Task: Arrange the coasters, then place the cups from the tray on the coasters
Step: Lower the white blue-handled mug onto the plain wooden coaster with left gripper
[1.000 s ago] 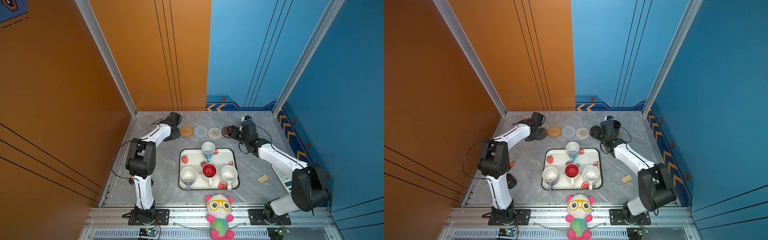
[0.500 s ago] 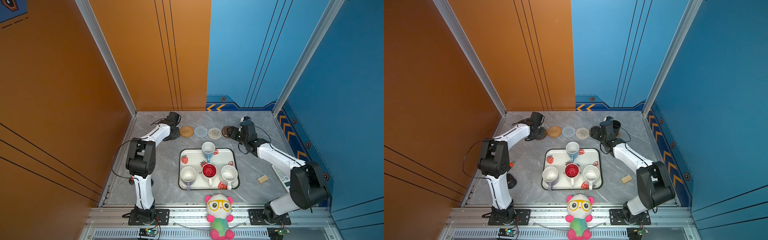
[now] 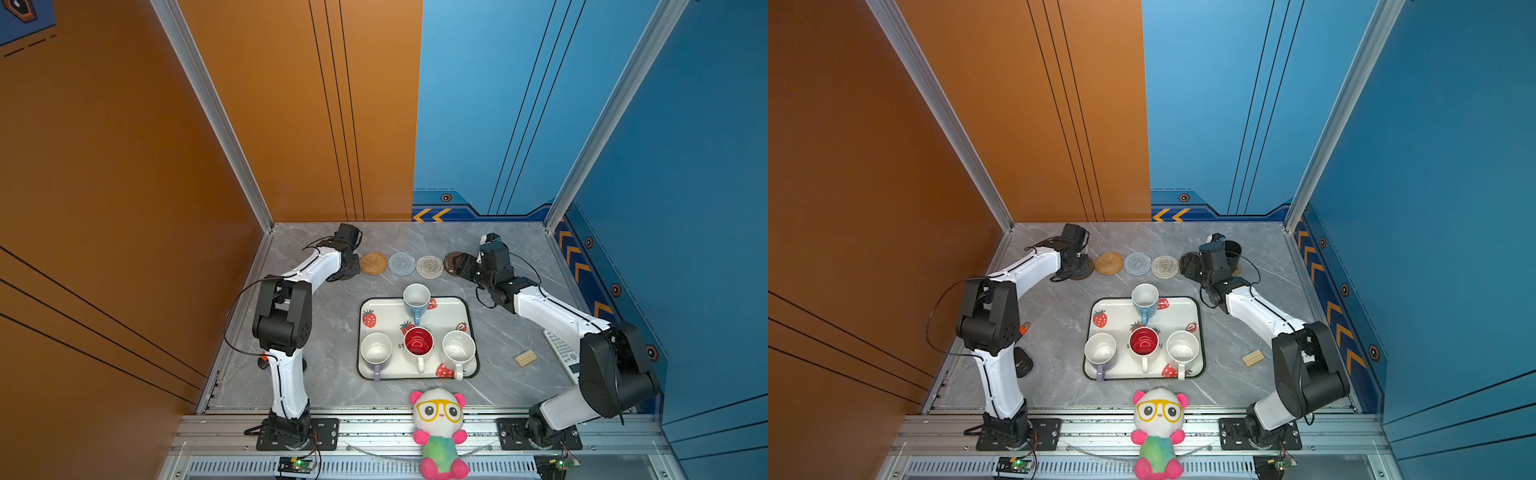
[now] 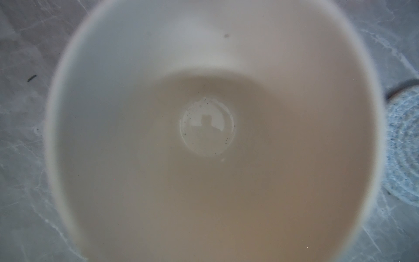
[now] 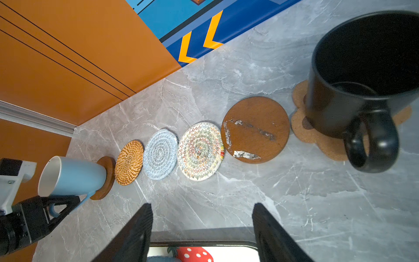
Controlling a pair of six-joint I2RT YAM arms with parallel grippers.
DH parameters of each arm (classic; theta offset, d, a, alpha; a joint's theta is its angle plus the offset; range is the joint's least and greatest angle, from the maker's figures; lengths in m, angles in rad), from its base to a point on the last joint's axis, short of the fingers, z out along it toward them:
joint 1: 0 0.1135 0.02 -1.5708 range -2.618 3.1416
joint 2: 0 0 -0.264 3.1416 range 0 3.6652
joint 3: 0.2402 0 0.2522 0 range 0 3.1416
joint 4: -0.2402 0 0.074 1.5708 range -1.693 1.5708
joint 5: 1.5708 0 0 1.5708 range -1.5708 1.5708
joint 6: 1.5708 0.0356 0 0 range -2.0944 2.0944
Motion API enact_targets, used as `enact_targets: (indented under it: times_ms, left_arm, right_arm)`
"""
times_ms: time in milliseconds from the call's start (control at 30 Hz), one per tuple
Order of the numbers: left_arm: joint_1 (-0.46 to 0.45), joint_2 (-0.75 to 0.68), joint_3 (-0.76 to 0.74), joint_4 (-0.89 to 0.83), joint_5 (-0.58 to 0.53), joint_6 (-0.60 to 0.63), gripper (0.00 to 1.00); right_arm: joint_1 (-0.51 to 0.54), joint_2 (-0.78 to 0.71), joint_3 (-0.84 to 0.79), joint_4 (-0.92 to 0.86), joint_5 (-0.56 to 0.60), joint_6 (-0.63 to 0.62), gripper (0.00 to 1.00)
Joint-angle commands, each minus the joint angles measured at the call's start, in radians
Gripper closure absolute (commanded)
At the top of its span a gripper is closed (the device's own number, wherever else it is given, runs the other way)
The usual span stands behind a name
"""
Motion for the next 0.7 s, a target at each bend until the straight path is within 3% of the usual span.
enact_targets:
  times_ms: [0,667]
  left_arm:
    - [0.011,0.004,0.038,0.043,-0.001,-0.018,1.0]
    - [0.011,-0.008,0.043,0.023,0.006,-0.021,0.68]
  right_arm:
    - [-0.002,0.012,0.025,0.003,-0.008,0.007,0.32]
    - [-0.003,0.0,0.018,0.0,-0.008,0.004,0.31]
